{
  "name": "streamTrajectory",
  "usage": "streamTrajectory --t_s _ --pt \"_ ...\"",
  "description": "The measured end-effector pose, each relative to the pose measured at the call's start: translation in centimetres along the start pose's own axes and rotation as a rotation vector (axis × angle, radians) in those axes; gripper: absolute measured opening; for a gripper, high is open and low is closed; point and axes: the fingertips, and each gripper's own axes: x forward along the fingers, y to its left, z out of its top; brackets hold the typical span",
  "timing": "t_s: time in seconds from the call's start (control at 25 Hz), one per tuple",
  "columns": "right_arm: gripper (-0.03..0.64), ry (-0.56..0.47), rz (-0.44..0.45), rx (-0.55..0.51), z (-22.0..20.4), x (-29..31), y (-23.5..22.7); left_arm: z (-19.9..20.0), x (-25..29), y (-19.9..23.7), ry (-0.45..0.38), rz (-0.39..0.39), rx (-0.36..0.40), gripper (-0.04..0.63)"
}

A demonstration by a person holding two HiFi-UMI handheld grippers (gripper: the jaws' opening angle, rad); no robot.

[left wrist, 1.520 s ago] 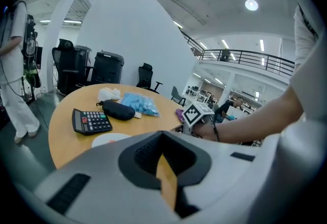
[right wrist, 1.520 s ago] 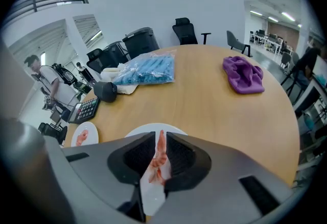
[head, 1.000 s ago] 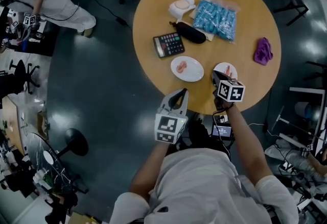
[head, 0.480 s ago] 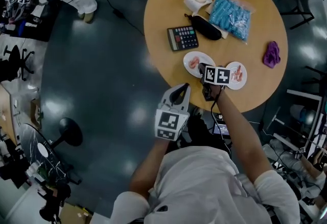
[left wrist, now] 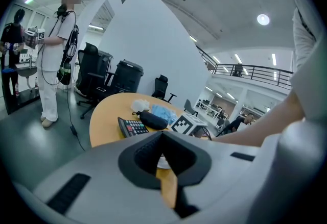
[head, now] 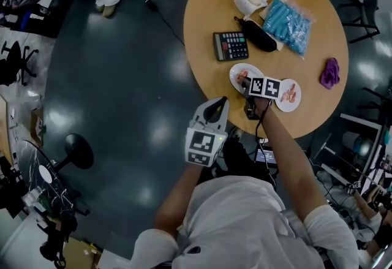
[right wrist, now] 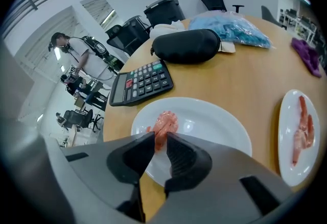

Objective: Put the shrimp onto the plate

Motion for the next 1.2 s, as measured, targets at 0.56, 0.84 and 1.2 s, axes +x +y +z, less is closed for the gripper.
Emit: streamTrajectory --t_s 0.56,0.84,1.2 --pt "0.096 0.056 -0.096 -0.043 -0.1 -1.0 -2.2 0.9 0.7 0.0 -0.004 -0.036 -0.013 0.008" --pt "0.1 0.123 -0.111 -0.1 -0.1 -0.7 -2.2 0.9 1.0 0.0 0.0 -0.036 -0.017 0.008" --pt "0.058 0.133 -0.115 -0.161 -0.2 -1.0 -2.0 0.8 1.2 -0.4 -0.004 -0.04 -0.025 0.008"
